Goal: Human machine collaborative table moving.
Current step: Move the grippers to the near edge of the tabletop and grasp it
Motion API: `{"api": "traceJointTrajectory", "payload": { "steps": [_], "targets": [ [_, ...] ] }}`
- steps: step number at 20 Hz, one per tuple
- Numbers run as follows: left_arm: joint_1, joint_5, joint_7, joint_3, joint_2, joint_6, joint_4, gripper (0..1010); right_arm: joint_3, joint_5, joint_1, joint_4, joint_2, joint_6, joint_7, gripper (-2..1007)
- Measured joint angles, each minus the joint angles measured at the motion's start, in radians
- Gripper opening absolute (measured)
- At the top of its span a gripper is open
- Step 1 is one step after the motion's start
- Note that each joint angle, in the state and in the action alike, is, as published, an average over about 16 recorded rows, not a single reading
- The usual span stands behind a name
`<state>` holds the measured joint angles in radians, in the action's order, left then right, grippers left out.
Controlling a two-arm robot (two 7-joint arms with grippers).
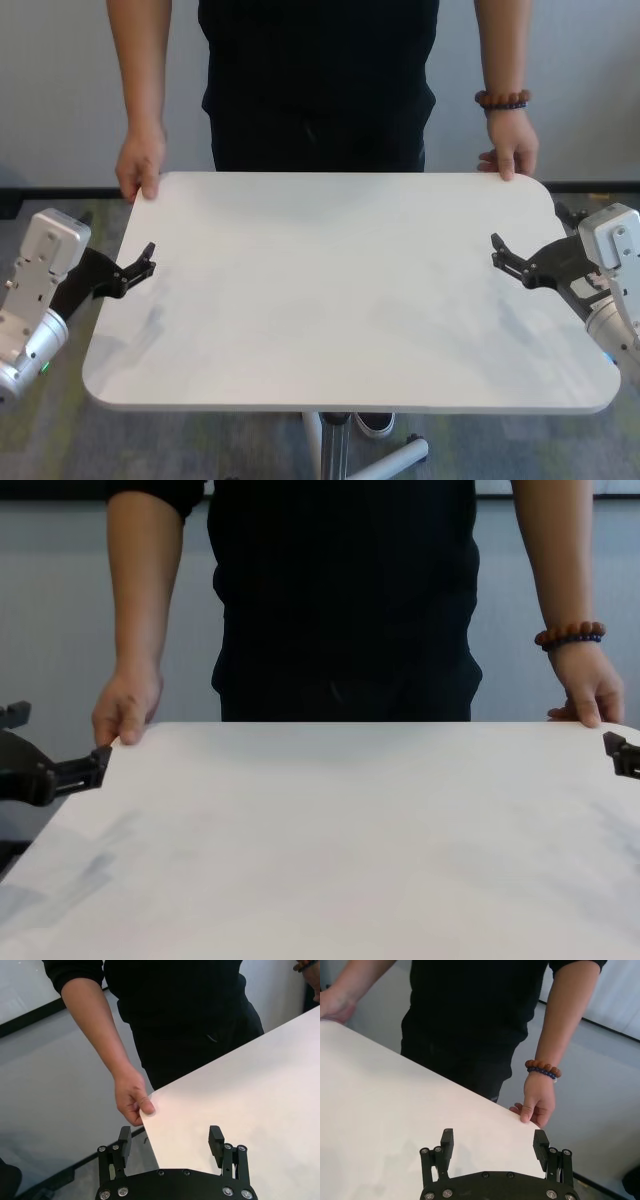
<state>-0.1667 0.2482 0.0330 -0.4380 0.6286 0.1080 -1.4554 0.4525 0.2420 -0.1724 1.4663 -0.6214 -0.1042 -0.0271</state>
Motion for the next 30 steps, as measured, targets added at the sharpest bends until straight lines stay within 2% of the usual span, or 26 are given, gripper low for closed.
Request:
{"api": "traceJointTrajectory", "payload": {
  "steps": [4, 8, 11, 14, 17, 20, 22, 25, 27, 30],
  "targets": [
    [0.057, -0.006, 0.011, 0.025, 0.041, -0.004, -0.066, 1002, -0.004, -0.015, 0.046, 0.08, -0.025, 0.02, -0.01, 999],
    [0.156, -0.019, 0.037, 0.072, 0.108, 0.003, -0.162, 1002, -0.016, -0.036, 0.121, 0.195, -0.062, 0.046, -0.033, 998],
    [0.261, -0.039, 0.074, 0.123, 0.172, 0.018, -0.244, 1001, -0.029, -0.058, 0.195, 0.296, -0.096, 0.068, -0.06, 998],
    [0.385, -0.072, 0.119, 0.18, 0.237, 0.046, -0.315, 1001, -0.045, -0.083, 0.278, 0.391, -0.133, 0.086, -0.092, 999],
    [0.516, -0.111, 0.166, 0.238, 0.294, 0.084, -0.363, 1001, -0.059, -0.114, 0.369, 0.475, -0.169, 0.102, -0.128, 998],
    [0.64, -0.149, 0.207, 0.29, 0.34, 0.121, -0.393, 1001, -0.068, -0.151, 0.461, 0.548, -0.201, 0.118, -0.164, 998],
    [0.715, -0.173, 0.231, 0.318, 0.362, 0.144, -0.404, 1001, -0.069, -0.178, 0.517, 0.586, -0.219, 0.13, -0.186, 998],
    [0.804, -0.205, 0.255, 0.346, 0.38, 0.173, -0.407, 1001, -0.066, -0.225, 0.594, 0.632, -0.242, 0.156, -0.217, 999],
    [0.848, -0.226, 0.264, 0.355, 0.384, 0.188, -0.406, 1002, -0.061, -0.258, 0.639, 0.653, -0.253, 0.178, -0.236, 999],
    [0.885, -0.255, 0.27, 0.354, 0.379, 0.2, -0.4, 1002, -0.052, -0.306, 0.69, 0.673, -0.262, 0.217, -0.261, 999]
  ]
}}
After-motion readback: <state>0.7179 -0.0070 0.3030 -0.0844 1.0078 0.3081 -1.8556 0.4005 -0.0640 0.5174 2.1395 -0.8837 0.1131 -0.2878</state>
